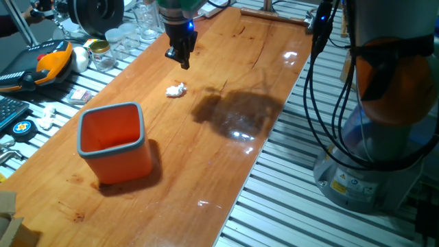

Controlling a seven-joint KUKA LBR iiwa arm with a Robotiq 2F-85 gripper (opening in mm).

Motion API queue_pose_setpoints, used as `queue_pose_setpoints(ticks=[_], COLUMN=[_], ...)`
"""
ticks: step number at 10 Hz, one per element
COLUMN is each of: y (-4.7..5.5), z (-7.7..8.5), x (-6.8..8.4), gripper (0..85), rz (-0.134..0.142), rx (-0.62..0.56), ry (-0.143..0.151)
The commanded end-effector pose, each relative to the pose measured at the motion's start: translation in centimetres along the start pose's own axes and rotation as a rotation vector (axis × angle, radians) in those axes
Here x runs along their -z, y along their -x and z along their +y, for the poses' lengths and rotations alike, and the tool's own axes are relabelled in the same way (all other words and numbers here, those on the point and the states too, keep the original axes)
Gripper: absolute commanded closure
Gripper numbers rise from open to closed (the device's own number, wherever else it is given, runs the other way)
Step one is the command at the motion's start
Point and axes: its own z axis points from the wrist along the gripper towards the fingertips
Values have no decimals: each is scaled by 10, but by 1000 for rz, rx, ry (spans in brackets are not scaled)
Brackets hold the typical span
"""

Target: Put the garbage in the trash can

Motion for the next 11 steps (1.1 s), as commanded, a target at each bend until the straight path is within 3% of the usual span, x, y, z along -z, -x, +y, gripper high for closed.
queue_pose_setpoints(ticks=[1,4,6,7,9,10,11], y=[1,3,3,3,3,3,3], z=[1,2,2,2,2,2,2], x=[0,1,1,1,1,1,1], gripper=[850,850,850,850,850,850,850], rz=[0,8,32,42,59,58,46], rx=[3,16,18,12,-8,-2,-7], ry=[2,18,71,73,43,23,27])
